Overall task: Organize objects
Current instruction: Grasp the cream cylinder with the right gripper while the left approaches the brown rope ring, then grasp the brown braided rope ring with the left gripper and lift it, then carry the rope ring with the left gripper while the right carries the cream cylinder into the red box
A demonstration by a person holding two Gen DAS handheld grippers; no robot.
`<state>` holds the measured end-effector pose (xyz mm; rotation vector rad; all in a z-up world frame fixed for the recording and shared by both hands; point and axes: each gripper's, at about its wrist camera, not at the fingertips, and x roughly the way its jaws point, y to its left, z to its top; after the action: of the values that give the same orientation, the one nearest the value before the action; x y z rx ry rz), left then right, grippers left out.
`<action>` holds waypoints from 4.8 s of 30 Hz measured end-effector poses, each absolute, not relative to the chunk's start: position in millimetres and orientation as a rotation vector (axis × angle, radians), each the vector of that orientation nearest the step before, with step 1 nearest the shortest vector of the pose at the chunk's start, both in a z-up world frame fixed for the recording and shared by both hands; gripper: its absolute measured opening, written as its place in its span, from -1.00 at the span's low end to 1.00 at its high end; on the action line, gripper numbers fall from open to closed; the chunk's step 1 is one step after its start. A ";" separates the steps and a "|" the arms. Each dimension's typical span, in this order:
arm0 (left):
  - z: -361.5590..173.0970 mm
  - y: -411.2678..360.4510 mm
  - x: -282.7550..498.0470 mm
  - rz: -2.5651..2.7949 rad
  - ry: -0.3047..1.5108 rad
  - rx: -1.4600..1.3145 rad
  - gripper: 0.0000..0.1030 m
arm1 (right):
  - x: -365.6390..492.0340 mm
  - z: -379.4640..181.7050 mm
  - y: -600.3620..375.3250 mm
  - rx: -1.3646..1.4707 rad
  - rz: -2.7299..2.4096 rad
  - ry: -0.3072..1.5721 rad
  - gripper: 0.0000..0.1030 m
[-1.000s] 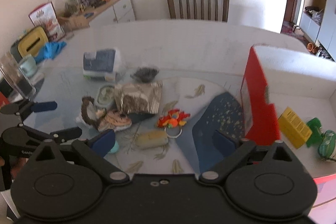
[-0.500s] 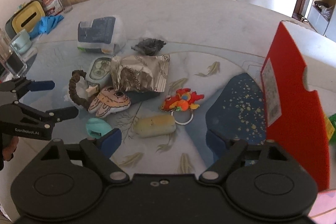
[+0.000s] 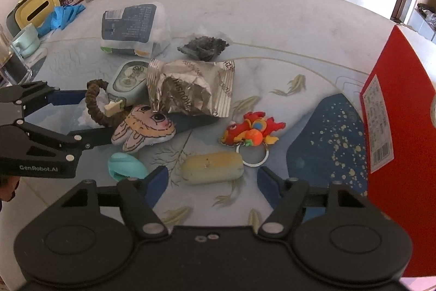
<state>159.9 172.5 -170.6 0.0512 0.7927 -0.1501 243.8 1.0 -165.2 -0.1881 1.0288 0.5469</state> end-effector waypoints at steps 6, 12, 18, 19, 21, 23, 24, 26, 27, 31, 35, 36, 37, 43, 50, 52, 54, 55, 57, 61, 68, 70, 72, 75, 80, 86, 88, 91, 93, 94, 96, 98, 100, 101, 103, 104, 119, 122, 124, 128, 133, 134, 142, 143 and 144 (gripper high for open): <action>-167.9 172.2 159.5 -0.149 0.799 0.055 -0.09 | 243.8 -166.6 2.5 -0.184 0.548 1.033 0.13; -165.5 171.7 158.1 -0.140 0.801 0.058 -0.25 | 243.6 -165.9 -0.6 -0.167 0.539 1.030 -0.04; -161.0 171.3 152.5 -0.118 0.817 0.049 -0.31 | 235.6 -162.0 -4.3 -0.158 0.550 1.018 -0.05; -159.8 171.9 149.8 -0.115 0.821 0.041 -0.31 | 233.2 -160.1 -5.2 -0.157 0.553 1.012 -0.05; -157.8 172.8 143.5 -0.109 0.824 0.031 -0.31 | 228.7 -156.7 -7.6 -0.152 0.558 1.008 -0.05; -155.2 175.0 135.8 -0.100 0.828 0.016 -0.31 | 224.0 -153.4 -10.9 -0.140 0.560 1.003 -0.05; -153.4 175.9 132.0 -0.095 0.826 0.009 -0.31 | 221.4 -151.4 -12.9 -0.131 0.562 1.002 -0.05; -148.4 177.7 123.7 -0.082 0.819 -0.004 -0.31 | 216.6 -147.4 -16.2 -0.119 0.563 0.997 -0.05; -145.5 178.0 119.9 -0.076 0.816 -0.009 -0.31 | 213.8 -145.1 -18.0 -0.113 0.567 0.994 -0.05; -133.6 177.3 105.3 -0.070 0.800 -0.021 -0.32 | 203.9 -140.0 -23.0 -0.104 0.584 0.989 -0.05; -137.1 167.2 96.7 -0.088 0.807 -0.016 -0.32 | 193.4 -141.8 -26.3 -0.112 0.600 1.000 -0.05; -139.7 164.1 95.2 -0.093 0.811 -0.016 -0.32 | 191.1 -143.5 -27.1 -0.117 0.601 1.004 -0.05; -143.0 160.5 93.2 -0.106 0.815 -0.020 -0.32 | 189.1 -144.9 -27.7 -0.119 0.602 1.009 -0.05; -157.4 144.5 83.8 -0.146 0.833 -0.012 -0.28 | 181.8 -146.7 -33.9 -0.116 0.601 1.016 -0.05; -152.2 140.4 77.1 -0.173 0.845 -0.026 0.24 | 178.6 -144.8 -39.9 -0.105 0.599 1.008 -0.05; -146.8 138.5 73.1 -0.188 0.833 -0.033 0.28 | 178.6 -144.3 -42.0 -0.103 0.598 1.006 -0.05; -141.3 133.5 71.5 -0.192 0.821 -0.020 0.28 | 178.5 -143.9 -44.3 -0.099 0.594 1.004 -0.05; -138.2 129.4 71.5 -0.198 0.810 -0.008 0.28 | 178.8 -143.5 -45.4 -0.097 0.593 1.003 -0.05; -133.6 121.4 74.2 -0.205 0.794 0.014 0.29 | 179.0 -143.1 -47.3 -0.095 0.589 1.002 -0.05; -136.5 108.6 85.3 -0.175 0.809 0.067 0.29 | 177.6 -143.1 -51.2 -0.093 0.582 1.001 -0.05; -137.7 97.0 89.5 -0.141 0.816 0.134 -0.15 | 176.0 -142.7 -60.4 -0.079 0.569 0.998 -0.05; -135.6 95.5 91.0 -0.134 0.818 0.134 -0.29 | 175.2 -142.3 -62.0 -0.078 0.568 0.996 -0.05; -133.6 94.5 91.3 -0.125 0.819 0.138 -0.45 | 174.3 -141.3 -63.6 -0.076 0.570 0.993 -0.05; -129.8 93.5 89.9 -0.112 0.817 0.142 -0.70 | 173.2 -139.7 -65.5 -0.076 0.570 0.987 -0.05; -124.6 89.8 86.8 -0.110 0.806 0.147 -0.85 | 170.9 -136.4 -68.1 -0.076 0.573 0.978 -0.05; -107.6 87.7 82.5 -0.131 0.776 0.112 -0.86 | 165.9 -124.9 -72.4 -0.084 0.586 0.956 -0.05; -99.0 87.6 80.9 -0.143 0.758 0.091 -0.86 | 164.1 -119.4 -74.6 -0.081 0.589 0.947 -0.05; -86.0 82.5 79.8 -0.162 0.728 0.084 -0.86 | 161.3 -107.1 -79.0 -0.079 0.600 0.923 -0.05; -78.1 76.8 80.2 -0.177 0.711 0.084 -0.86 | 161.2 -99.4 -81.4 -0.086 0.601 0.915 -0.05; -74.2 74.1 81.0 -0.186 0.705 0.081 -0.86 | 161.1 -95.3 -83.0 -0.090 0.601 0.910 -0.05; -66.6 67.9 83.3 -0.200 0.696 0.076 -0.86 | 161.3 -86.6 -88.1 -0.091 0.610 0.895 -0.05; -58.9 60.5 87.2 -0.220 0.692 0.071 -0.86 | 163.2 -79.0 -93.5 -0.099 0.608 0.885 -0.05; -52.2 52.5 91.7 -0.240 0.687 0.068 -0.86 | 166.5 -71.9 -101.3 -0.104 0.606 0.874 -0.05; -48.6 47.6 94.6 -0.250 0.683 0.069 -0.86 | 168.7 -69.0 -105.7 -0.105 0.604 0.871 -0.05; -42.2 38.0 100.9 -0.265 0.673 0.070 -0.86 | 173.4 -62.6 -116.0 -0.101 0.598 0.860 -0.05; -39.7 33.5 104.3 -0.272 0.669 0.072 -0.86 | 175.8 -59.9 -120.9 -0.100 0.594 0.856 -0.05; 4.2 -67.7 165.9 -0.427 0.600 0.111 -0.86 | 221.2 -34.5 -222.8 -0.127 0.497 0.791 -0.05; 7.4 -91.5 180.2 -0.459 0.607 0.103 -0.86 | 232.0 -37.3 -242.4 -0.130 0.479 0.792 -0.05; 5.7 -108.1 190.7 -0.487 0.627 0.096 -0.86 | 240.4 -40.7 -255.3 -0.137 0.465 0.796 -0.05; -5.4 -138.2 208.9 -0.526 0.674 0.097 -0.86 | 257.7 -50.0 -276.5 -0.152 0.442 0.803 -0.05; -24.3 -171.1 226.4 -0.547 0.740 0.107 -0.86 | 281.9 -60.2 -293.0 -0.165 0.432 0.822 -0.05; -27.9 -176.5 229.6 -0.553 0.751 0.110 -0.86 | 286.7 -63.0 -295.2 -0.169 0.432 0.828 -0.05; -62.8 -207.9 260.2 -0.556 0.863 0.139 -0.86 | 324.0 -89.9 -298.4 -0.174 0.430 0.909 -0.05; -67.6 -211.8 262.6 -0.553 0.880 0.143 -0.86 | 326.3 -92.8 -299.5 -0.174 0.434 0.921 -0.05; -71.7 -214.6 265.8 -0.550 0.897 0.146 -0.86 | 329.8 -96.4 -297.5 -0.176 0.435 0.932 -0.05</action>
<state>265.8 -214.6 -71.7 0.1464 0.8969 -0.5496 329.8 -297.5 -96.4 -0.1760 0.9325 0.4346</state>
